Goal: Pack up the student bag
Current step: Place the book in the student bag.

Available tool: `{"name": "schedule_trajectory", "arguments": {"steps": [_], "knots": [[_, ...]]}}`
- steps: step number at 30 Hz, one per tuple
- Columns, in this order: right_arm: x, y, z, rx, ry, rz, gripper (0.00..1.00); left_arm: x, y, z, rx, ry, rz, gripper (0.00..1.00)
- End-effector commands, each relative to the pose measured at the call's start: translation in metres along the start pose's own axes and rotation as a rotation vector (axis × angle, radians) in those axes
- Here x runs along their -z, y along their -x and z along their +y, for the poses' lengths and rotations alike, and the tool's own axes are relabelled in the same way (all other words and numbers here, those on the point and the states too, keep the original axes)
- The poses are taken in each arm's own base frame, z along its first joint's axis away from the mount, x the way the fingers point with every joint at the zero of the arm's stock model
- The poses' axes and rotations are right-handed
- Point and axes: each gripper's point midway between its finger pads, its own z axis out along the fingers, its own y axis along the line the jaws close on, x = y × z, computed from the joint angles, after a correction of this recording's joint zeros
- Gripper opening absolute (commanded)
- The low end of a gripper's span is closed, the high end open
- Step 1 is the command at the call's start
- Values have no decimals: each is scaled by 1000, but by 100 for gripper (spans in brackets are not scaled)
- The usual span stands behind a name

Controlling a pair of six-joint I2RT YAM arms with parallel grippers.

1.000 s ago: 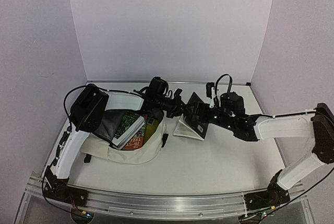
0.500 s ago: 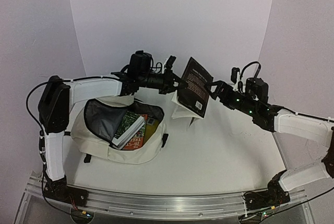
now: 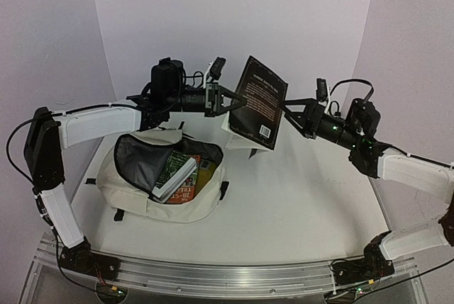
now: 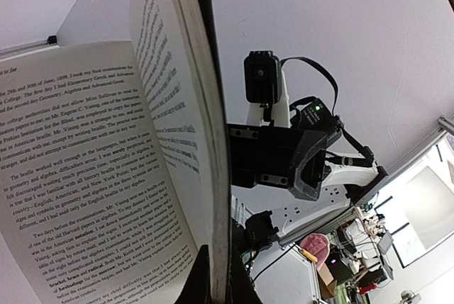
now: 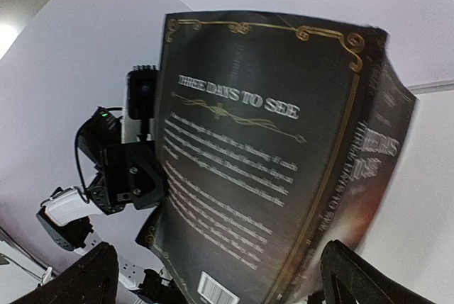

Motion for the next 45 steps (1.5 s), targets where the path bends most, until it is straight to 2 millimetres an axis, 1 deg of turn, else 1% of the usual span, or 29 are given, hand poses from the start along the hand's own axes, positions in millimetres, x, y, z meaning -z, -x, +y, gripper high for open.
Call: {"name": "schedule_trajectory", "arguments": {"steps": [1, 6, 11, 14, 16, 20, 23, 25, 28, 30, 33, 35, 37, 38, 42, 43, 45], "knots": [[-9, 8, 34, 27, 159, 35, 96, 9, 22, -53, -148, -163, -59, 0], [-17, 0, 19, -7, 140, 48, 91, 7, 20, -62, -171, -192, -56, 0], [-18, -2, 6, -25, 97, 33, 92, 11, 20, -66, -190, -177, -65, 0], [-22, -8, -5, -49, 78, 45, 94, 14, 22, -71, -205, -180, -74, 0], [-25, -12, -9, -67, 83, 56, 94, 14, 22, -72, -209, -181, -74, 0], [-28, -15, -10, -74, 94, 63, 94, 13, 21, -72, -214, -178, -77, 0], [-28, -15, -20, -73, 59, 42, 93, 15, 21, -75, -230, -175, -82, 0], [-29, -19, -26, -82, 45, 48, 94, 17, 22, -76, -240, -165, -84, 0], [-32, -22, -21, -96, 82, 74, 93, 16, 19, -72, -231, -144, -73, 0], [-34, -21, -10, -85, 124, 86, 92, 14, 18, -70, -224, -143, -67, 0], [-37, -20, 15, -48, 198, 113, 89, 7, 15, -63, -203, -148, -52, 0], [-39, -21, 31, -32, 243, 128, 85, 2, 14, -59, -190, -154, -41, 0], [-40, -20, 43, -24, 272, 128, 77, -3, 11, -55, -178, -158, -30, 0], [-39, -18, 45, -25, 273, 117, 70, -4, 11, -53, -175, -156, -28, 0], [-35, -9, 43, -43, 246, 54, 41, -2, 10, -47, -178, -110, -34, 1], [-34, -7, 42, -51, 237, 34, 35, -1, 10, -44, -177, -88, -35, 3], [-31, -4, 40, -70, 229, 1, 27, 1, 9, -39, -173, -44, -33, 6]]}}
